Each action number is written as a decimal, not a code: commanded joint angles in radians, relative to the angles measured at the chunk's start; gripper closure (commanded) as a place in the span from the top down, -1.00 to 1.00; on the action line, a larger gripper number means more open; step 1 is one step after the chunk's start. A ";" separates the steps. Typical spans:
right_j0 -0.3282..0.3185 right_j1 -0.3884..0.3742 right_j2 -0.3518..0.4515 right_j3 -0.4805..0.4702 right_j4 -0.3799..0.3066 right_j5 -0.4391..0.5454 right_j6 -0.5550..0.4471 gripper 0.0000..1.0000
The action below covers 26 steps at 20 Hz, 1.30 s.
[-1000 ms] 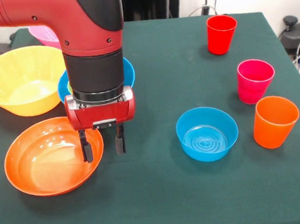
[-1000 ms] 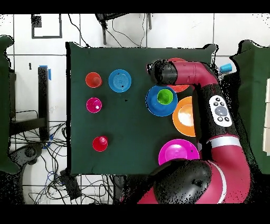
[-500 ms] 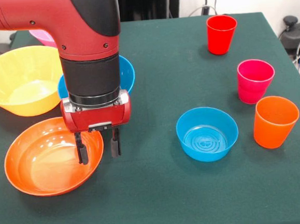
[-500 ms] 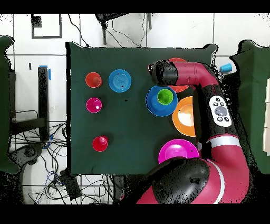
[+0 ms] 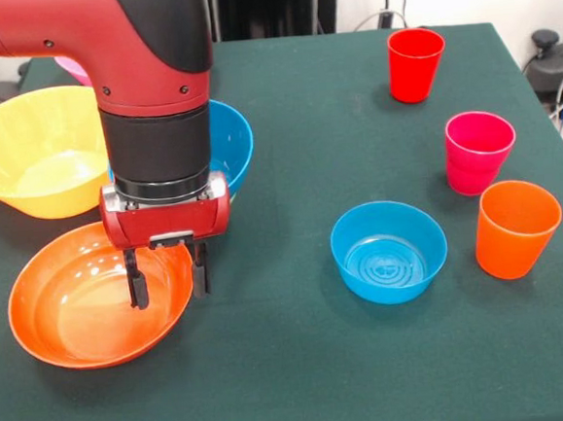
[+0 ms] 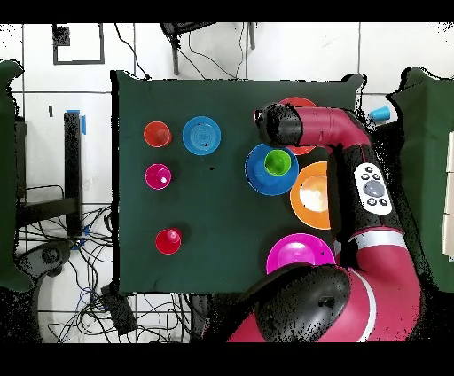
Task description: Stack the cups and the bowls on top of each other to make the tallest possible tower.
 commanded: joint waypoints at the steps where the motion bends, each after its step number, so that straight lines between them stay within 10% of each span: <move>1: 0.045 0.021 -0.030 -0.040 -0.016 -0.040 0.076 1.00; 26: 0.081 0.069 -0.071 -0.091 -0.012 -0.067 0.099 1.00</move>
